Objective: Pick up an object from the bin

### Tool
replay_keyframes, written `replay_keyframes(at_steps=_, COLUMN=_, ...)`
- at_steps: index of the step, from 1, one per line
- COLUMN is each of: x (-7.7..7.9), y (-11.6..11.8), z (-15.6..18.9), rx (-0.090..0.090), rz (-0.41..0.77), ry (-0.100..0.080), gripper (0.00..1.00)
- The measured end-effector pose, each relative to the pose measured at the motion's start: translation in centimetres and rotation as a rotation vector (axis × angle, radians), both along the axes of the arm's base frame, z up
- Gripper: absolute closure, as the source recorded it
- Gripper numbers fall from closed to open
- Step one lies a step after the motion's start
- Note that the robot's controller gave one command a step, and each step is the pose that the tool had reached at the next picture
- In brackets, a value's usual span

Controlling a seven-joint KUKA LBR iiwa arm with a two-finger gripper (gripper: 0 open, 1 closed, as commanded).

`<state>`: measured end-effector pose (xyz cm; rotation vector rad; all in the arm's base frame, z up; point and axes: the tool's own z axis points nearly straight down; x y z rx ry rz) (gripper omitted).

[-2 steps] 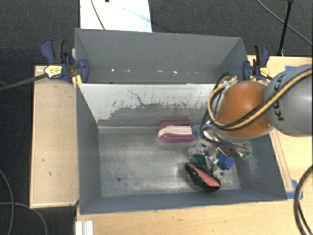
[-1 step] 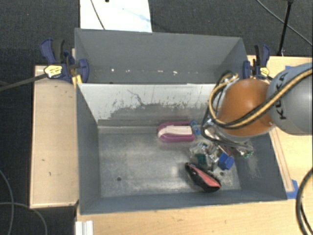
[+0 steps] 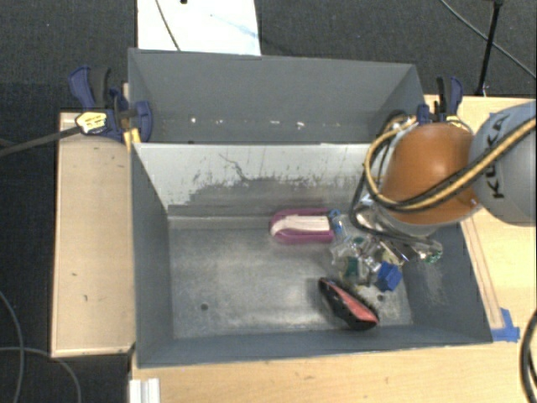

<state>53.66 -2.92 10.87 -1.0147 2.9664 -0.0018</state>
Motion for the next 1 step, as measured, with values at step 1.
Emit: replay_keyframes(at_steps=1, x=0.15, y=0.03, z=5.04, rx=0.0, rz=-0.007, ry=-0.001, gripper=1.0)
